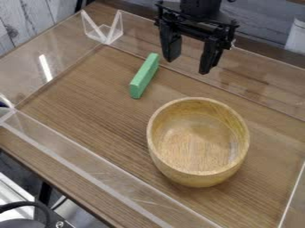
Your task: Put the green block in the brown bowl
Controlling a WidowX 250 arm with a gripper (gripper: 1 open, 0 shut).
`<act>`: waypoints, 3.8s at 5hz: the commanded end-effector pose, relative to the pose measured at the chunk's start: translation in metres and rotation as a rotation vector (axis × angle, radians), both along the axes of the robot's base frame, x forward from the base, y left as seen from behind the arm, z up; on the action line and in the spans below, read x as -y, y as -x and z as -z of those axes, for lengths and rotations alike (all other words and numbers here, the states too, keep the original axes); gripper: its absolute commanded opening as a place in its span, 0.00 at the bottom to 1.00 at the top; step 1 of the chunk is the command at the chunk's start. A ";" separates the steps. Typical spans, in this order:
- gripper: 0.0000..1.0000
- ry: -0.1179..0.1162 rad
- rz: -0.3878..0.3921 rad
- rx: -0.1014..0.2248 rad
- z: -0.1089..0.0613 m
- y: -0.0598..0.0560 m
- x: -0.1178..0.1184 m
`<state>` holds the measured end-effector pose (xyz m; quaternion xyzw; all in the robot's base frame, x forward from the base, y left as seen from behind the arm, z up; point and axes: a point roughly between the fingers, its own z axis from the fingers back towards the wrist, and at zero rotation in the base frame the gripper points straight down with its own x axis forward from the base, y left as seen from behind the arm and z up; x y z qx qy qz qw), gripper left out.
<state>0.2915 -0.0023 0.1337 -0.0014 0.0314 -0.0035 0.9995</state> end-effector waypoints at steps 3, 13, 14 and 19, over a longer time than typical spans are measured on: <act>1.00 -0.027 -0.099 -0.016 0.026 -0.001 -0.065; 1.00 -0.023 -0.080 0.095 0.063 -0.044 -0.107; 1.00 -0.024 -0.071 0.110 0.056 -0.045 -0.107; 1.00 -0.027 -0.057 0.130 0.055 -0.045 -0.105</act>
